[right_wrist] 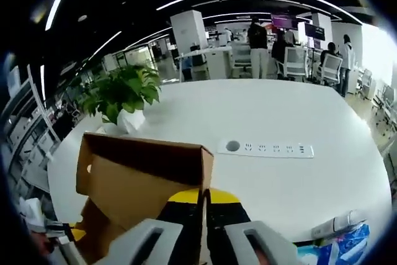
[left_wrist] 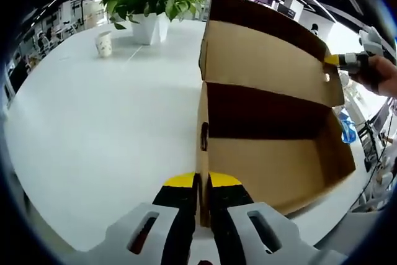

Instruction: Operate the shoe box by opening the lid, removing the specified soft item, and placing it in the target area until the item is outside and the box remains undamaged.

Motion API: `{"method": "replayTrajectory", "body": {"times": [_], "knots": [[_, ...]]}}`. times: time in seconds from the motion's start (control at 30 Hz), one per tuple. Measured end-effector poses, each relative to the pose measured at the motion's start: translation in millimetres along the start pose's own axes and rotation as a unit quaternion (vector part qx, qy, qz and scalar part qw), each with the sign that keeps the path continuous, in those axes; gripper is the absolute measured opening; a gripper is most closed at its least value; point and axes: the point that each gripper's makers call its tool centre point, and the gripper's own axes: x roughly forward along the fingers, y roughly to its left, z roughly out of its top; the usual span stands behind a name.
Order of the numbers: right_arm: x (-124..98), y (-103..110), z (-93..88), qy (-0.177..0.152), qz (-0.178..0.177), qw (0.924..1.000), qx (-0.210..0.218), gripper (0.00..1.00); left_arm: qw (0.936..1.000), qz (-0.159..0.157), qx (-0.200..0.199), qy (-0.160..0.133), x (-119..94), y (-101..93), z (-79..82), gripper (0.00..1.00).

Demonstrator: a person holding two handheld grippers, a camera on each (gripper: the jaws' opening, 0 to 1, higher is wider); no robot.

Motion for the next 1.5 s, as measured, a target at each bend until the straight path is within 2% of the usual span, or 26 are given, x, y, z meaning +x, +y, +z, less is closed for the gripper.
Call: {"method": "replayTrajectory", "body": {"times": [0.17,0.33,0.43,0.97,1.17,1.5], "knots": [[-11,3,4.2,-0.011,0.006,0.9997,-0.019,0.00,1.0000,0.007,-0.006,0.003,-4,-2.6,0.2,0.03],[-14,2,7.1,-0.021,0.007,0.9989,-0.041,0.00,0.9995,0.014,-0.028,0.004,-5,-3.2,2.3,0.03],[-16,4,11.0,-0.035,0.030,0.9981,-0.042,0.00,0.9992,0.014,-0.037,0.002,-3,-3.8,3.9,0.04],[-29,-3,-5.2,-0.042,0.025,0.9972,-0.058,0.00,0.9979,0.023,-0.061,-0.001,1,-6.5,9.0,0.04],[-35,2,-11.2,-0.045,0.020,0.9954,-0.083,0.00,0.9971,0.022,-0.072,-0.004,2,-8.7,9.9,0.04],[-47,9,-21.0,-0.057,0.005,0.9936,-0.098,0.00,0.9960,0.021,-0.087,-0.008,3,-7.6,10.8,0.05]]}}
